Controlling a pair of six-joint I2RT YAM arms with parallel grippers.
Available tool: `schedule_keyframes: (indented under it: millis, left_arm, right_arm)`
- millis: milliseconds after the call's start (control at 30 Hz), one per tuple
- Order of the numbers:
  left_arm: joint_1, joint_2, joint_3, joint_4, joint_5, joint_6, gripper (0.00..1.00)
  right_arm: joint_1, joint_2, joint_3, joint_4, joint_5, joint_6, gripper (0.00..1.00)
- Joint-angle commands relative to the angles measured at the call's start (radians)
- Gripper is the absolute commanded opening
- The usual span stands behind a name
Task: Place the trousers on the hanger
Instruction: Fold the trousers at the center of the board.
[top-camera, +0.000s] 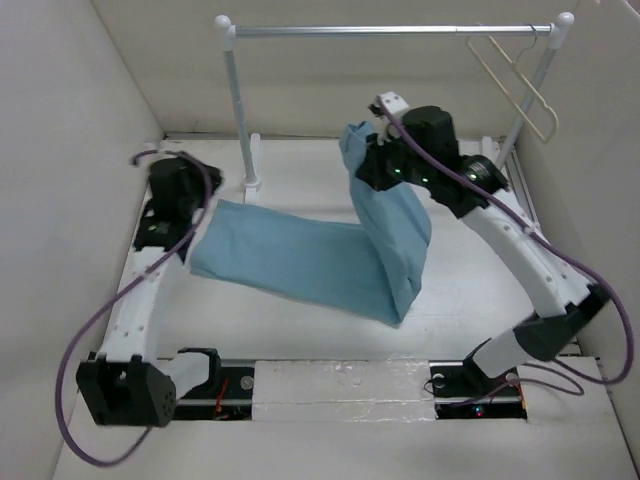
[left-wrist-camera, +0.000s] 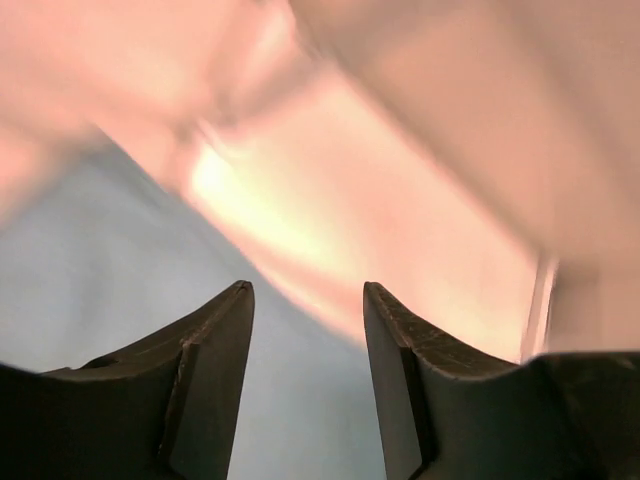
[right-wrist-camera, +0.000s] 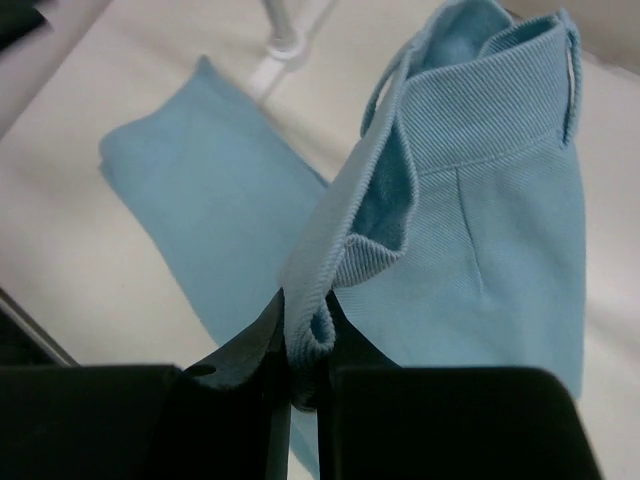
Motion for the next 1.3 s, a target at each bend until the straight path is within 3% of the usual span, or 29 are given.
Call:
schedule_keyframes:
  millis: [0,33,67,200,233,300,333,367,433,533,567,600,667,700,733,767,900,967,1033,1067,1267]
  left_arm:
    - [0.28,-0.137,0.006,-0.065,0.142,0.059,0.44]
    - [0.396,-0.144,0.026,-0.082,0.161,0.065,0.44]
    - [0.423,-0.151,0.049,-0.093,0.167,0.079,0.44]
    - [0.423,-0.151,0.146,-0.124,0.056,0.072,0.45]
    - [0.423,-0.152,0.156,-0.128,0.037,0.065,0.45]
    - [0.423,-0.155,0.217,-0.15,-0.022,0.067,0.45]
    - [0.423,-0.149,0.242,-0.176,-0.043,0.079,0.46]
    - [0.423,-0.143,0.268,-0.191,-0.056,0.091,0.46]
    - [0.423,-0.132,0.313,-0.225,-0.078,0.122,0.47]
    - [0.423,-0.143,0.226,-0.179,-0.005,0.125,0.49]
    - [0.423,-0.151,0.188,-0.161,0.023,0.122,0.5]
    - [0.423,-0.152,0.143,-0.141,0.069,0.121,0.5]
    - [0.383,-0.136,0.013,-0.079,0.156,0.117,0.51]
    - [0.365,-0.119,-0.039,-0.063,0.19,0.122,0.51]
    - [0.341,-0.097,-0.061,-0.056,0.192,0.125,0.52]
    - [0.281,-0.045,-0.098,-0.023,0.212,0.137,0.52]
    - [0.153,0.112,-0.103,0.02,0.196,0.165,0.52]
    - [0.153,0.202,-0.095,0.033,0.225,0.157,0.52]
    - [0.162,0.265,-0.098,0.05,0.22,0.154,0.52]
    - [0.162,0.279,-0.1,0.048,0.188,0.156,0.52]
    - [0.314,0.317,-0.19,0.004,0.131,0.088,0.51]
  right_arm:
    - [0.11,0.169,0.18,0.192,-0.028,0.011,0.0]
    - [0.171,0.228,0.223,0.198,-0.033,0.012,0.0]
    - [0.197,0.289,0.272,0.197,-0.041,0.018,0.0]
    - [0.324,0.602,0.532,0.232,-0.137,0.081,0.0]
    - [0.343,0.715,0.61,0.284,-0.165,0.1,0.22]
    - [0.371,0.805,0.632,0.364,-0.278,0.194,0.55]
    - [0.371,0.88,0.647,0.393,-0.33,0.228,0.76]
    - [0.371,0.903,0.664,0.381,-0.387,0.256,0.77]
    - [0.36,0.898,0.658,0.323,-0.403,0.214,0.8]
    - [0.319,0.693,0.374,0.377,-0.334,0.109,0.78]
    - [0.299,0.563,0.174,0.417,-0.343,0.11,0.77]
    - [0.28,0.505,0.082,0.445,-0.367,0.112,0.75]
    - [0.228,0.398,-0.071,0.447,-0.368,0.086,0.6]
    - [0.214,0.3,-0.216,0.442,-0.348,0.075,0.46]
    - [0.188,0.257,-0.289,0.432,-0.343,0.066,0.12]
    - [0.179,0.174,-0.413,0.425,-0.316,0.057,0.0]
    - [0.17,0.063,-0.601,0.364,-0.242,0.02,0.0]
    - [0.17,0.0,-0.69,0.346,-0.214,0.014,0.19]
    - [0.17,-0.053,-0.753,0.344,-0.18,0.02,0.45]
    - [0.17,-0.063,-0.767,0.339,-0.179,0.02,0.48]
    - [0.159,-0.124,-0.859,0.309,-0.125,0.058,0.51]
